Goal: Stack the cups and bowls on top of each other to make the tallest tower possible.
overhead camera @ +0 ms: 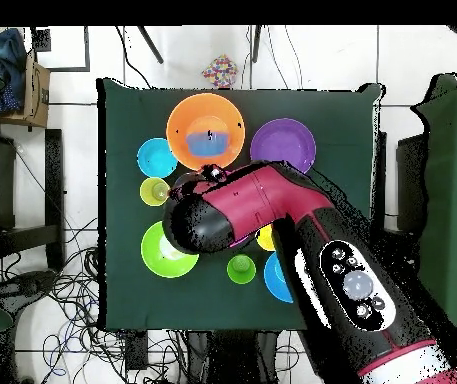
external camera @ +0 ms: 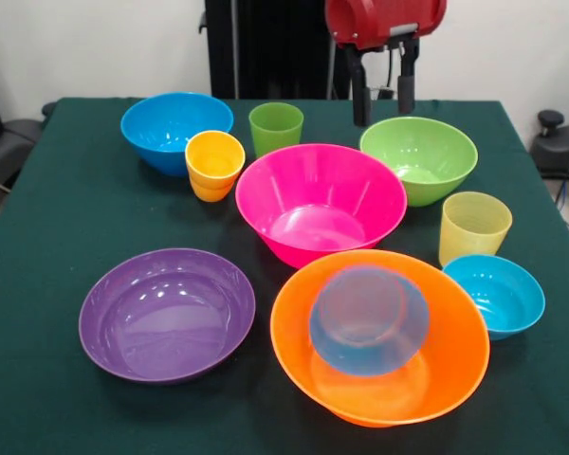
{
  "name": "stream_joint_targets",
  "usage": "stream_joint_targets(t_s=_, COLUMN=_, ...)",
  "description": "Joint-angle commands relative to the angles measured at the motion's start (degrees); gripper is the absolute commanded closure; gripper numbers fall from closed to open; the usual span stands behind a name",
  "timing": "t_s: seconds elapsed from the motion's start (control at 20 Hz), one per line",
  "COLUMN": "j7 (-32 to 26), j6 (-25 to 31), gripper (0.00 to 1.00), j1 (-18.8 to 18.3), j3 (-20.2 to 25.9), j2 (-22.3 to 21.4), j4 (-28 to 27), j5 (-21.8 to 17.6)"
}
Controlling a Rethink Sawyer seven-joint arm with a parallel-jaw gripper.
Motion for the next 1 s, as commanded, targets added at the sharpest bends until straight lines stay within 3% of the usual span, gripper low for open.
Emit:
stream_joint_targets(t_s=0.05, j7=-7.9, j6=4.1, gripper=0.0, j1=-0.7, j3=-0.6, j2=3.0, j4=-1.7, j5=-3.1)
stream_joint_targets(t_s=0.85, j7=-9.9, j6=10.3, gripper=0.0, j1=-1.5, j3=0.8, j2=1.2, j4=-4.1, j5=1.2)
stream_joint_targets(t_s=1.0, j7=-8.3, j6=9.4, gripper=0.0, j1=0.1, j3=-0.4, j2=3.4, j4=-6.5, j5=-0.4)
